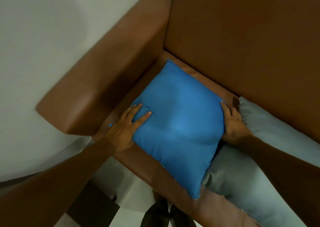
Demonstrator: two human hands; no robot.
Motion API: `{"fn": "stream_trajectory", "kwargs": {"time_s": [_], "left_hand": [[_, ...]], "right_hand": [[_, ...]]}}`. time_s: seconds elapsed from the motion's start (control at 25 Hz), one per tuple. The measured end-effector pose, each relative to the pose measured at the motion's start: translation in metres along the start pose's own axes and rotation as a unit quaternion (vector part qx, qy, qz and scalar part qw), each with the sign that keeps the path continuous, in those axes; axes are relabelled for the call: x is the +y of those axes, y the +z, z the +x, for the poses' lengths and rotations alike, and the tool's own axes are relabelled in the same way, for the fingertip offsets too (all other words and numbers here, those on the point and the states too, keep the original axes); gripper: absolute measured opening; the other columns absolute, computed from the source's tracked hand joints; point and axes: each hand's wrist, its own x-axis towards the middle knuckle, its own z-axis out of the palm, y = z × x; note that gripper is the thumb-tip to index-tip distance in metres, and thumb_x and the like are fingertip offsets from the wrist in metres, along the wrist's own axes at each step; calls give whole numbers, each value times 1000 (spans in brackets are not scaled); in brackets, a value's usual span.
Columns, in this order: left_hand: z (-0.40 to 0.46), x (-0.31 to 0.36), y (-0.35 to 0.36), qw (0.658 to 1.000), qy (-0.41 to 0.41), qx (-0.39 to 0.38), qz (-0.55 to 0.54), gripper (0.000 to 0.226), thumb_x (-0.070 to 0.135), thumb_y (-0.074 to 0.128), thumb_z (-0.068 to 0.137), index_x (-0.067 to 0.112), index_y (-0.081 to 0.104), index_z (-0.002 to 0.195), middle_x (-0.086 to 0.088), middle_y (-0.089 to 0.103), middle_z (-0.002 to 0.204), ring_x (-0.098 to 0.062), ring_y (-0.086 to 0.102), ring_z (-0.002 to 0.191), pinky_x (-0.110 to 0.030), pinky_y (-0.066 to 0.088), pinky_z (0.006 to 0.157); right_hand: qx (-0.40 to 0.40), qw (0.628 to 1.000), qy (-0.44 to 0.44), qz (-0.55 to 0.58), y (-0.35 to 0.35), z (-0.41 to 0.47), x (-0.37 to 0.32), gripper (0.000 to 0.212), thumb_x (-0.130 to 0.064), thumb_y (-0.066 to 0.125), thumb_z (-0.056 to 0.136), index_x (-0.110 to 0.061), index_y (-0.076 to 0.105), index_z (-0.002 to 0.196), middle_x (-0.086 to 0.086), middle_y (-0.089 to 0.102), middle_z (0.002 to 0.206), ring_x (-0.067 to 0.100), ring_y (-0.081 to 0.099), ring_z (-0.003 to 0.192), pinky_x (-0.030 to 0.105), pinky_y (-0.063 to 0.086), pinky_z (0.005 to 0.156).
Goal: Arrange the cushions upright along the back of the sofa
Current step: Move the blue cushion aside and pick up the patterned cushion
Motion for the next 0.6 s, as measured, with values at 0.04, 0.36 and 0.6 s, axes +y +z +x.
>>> {"fn": "stream_trajectory", "kwargs": {"time_s": [0.04,0.36,0.6], "left_hand": [[3,0,-4,999,-22,-1,-45,100,28,81,78,27,20,158,-18,21,166,-39,23,151,-56,31,119],[126,-11,-179,946,-45,81,-310,68,41,80,76,18,61,137,1,68,129,-7,66,113,-23,51,97],[227,21,-201,829,-168,172,-506,59,-16,47,79,21,69,120,-4,74,110,-27,71,103,-39,61,85]], "right_hand": [[2,998,-22,59,-5,-1,4,112,-34,83,73,-26,12,158,14,27,155,36,27,144,50,30,116],[156,866,49,473,-116,-21,-27,33,-53,71,79,-28,59,97,3,70,94,26,74,86,32,57,55],[198,832,-3,519,-164,-32,-21,73,-27,87,67,-29,56,133,-13,71,117,6,73,96,34,62,72]]}}
